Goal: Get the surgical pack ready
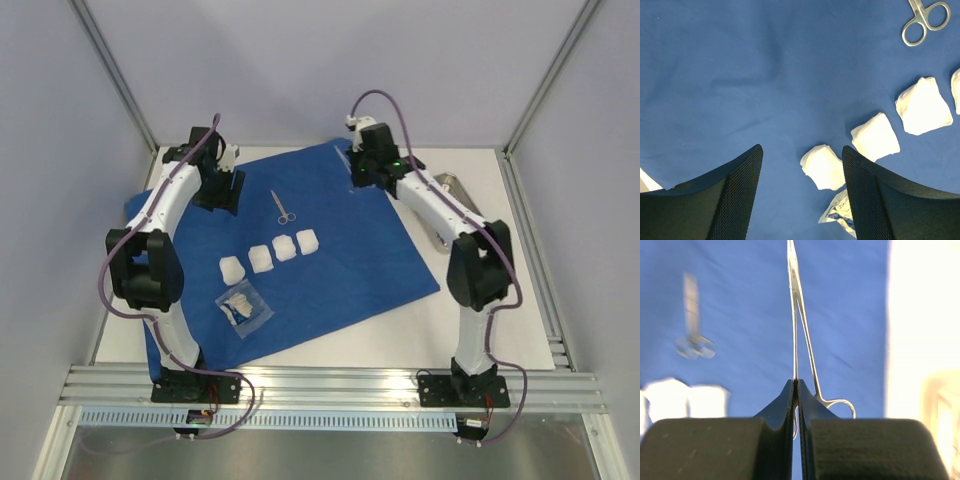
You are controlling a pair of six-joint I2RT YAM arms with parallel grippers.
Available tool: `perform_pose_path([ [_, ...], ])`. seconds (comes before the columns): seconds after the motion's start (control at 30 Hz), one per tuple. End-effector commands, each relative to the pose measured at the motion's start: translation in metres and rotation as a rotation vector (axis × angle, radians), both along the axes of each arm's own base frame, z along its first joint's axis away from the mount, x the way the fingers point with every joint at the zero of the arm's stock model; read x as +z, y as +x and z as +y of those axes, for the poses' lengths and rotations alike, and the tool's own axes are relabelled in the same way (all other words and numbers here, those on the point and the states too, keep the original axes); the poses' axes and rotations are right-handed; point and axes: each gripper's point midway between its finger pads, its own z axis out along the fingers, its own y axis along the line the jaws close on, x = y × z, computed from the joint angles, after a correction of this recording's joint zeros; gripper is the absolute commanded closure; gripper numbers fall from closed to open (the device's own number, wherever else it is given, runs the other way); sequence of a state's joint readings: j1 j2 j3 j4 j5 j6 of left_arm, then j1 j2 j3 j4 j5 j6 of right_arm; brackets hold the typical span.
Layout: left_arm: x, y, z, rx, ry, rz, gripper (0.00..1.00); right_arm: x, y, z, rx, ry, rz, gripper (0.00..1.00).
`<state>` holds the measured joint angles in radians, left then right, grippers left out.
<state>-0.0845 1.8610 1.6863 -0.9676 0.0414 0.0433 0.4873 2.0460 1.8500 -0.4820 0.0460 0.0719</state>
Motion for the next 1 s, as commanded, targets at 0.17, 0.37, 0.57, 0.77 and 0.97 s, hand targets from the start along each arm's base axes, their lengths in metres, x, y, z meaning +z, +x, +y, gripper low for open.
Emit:
perform_pose_path([
  [0.17,0.019,-0.005,0.001,-0.028,-0.002,-0.055,0.26,0.011,-0.046,-0.182,-0.161,-0.052,-0.033,1.0],
  [0.37,0.017,-0.006,0.001,-0.029,-0.005,-0.051,0.26,-0.038,-0.068,-0.259,-0.284,-0.062,0.041,0.99],
  [0.57,0.019,-0.008,0.002,-0.033,-0.002,-0.055,0.26,-0.069,-0.055,-0.292,-0.282,-0.176,0.132,0.99],
  [0.77,0.02,-0.01,0.007,-0.03,0.029,-0.057,0.26,-0.1,-0.04,-0.306,-0.265,-0.179,0.211,1.0],
  [0.97,0.023,-0.011,0.012,-0.028,0.053,-0.062,0.26,-0.111,-0.024,-0.307,-0.268,-0.166,0.217,1.0],
])
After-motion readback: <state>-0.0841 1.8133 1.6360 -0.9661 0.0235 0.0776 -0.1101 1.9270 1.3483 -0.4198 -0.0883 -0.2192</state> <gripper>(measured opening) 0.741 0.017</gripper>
